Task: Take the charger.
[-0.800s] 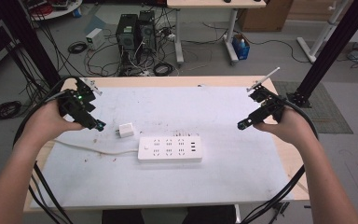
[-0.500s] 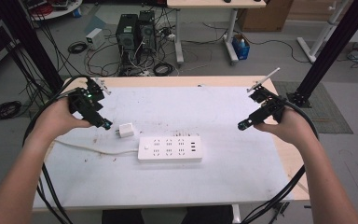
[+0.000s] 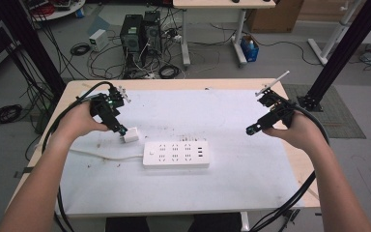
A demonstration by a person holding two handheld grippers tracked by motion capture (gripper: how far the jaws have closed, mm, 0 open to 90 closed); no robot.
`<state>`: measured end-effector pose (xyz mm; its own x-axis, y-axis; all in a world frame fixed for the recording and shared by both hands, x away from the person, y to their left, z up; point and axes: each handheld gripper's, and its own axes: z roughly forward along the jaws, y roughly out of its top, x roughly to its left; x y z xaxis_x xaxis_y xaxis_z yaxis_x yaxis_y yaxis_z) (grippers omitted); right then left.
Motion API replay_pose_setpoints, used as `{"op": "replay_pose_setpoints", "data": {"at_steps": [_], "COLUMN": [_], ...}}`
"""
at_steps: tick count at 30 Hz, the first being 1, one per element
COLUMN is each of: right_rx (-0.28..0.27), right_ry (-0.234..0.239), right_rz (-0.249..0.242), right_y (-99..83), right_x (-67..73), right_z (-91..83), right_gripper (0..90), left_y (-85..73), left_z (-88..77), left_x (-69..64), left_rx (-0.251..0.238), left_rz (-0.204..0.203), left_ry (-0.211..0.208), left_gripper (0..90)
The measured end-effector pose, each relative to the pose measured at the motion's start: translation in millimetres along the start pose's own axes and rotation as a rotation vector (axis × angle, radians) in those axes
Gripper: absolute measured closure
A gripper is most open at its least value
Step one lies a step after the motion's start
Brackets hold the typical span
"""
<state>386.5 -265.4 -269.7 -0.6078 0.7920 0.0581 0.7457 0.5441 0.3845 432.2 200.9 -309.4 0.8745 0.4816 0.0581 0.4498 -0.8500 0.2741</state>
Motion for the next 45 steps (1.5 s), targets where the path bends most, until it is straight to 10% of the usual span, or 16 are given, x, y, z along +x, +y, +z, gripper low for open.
{"op": "replay_pose_setpoints", "data": {"at_steps": [11,33,40,45], "right_rx": [-0.003,0.003,0.004,0.003], "right_ry": [-0.004,-0.002,-0.005,0.001], "right_rz": [-0.015,-0.01,-0.014,0.005], "right_y": [-4.4,-10.3,-11.0,-6.8], "right_x": [0.7,-3.7,-2.0,-0.2], "right_z": [-0.3,4.0,3.8,2.1], "right_gripper": [13.7,13.7,13.7,13.7], "left_y": [-0.9,3.8,3.8,2.5], "left_z": [53.9,101.7,91.6,43.6], "left_x": [18.3,22.6,20.5,12.7], "left_rx": [0.053,0.171,0.151,0.042], "left_rz": [0.036,0.101,0.086,0.091], "left_ry": [-0.023,-0.029,0.014,0.039], "left_gripper": [22.3,38.2,42.3,42.3]}}
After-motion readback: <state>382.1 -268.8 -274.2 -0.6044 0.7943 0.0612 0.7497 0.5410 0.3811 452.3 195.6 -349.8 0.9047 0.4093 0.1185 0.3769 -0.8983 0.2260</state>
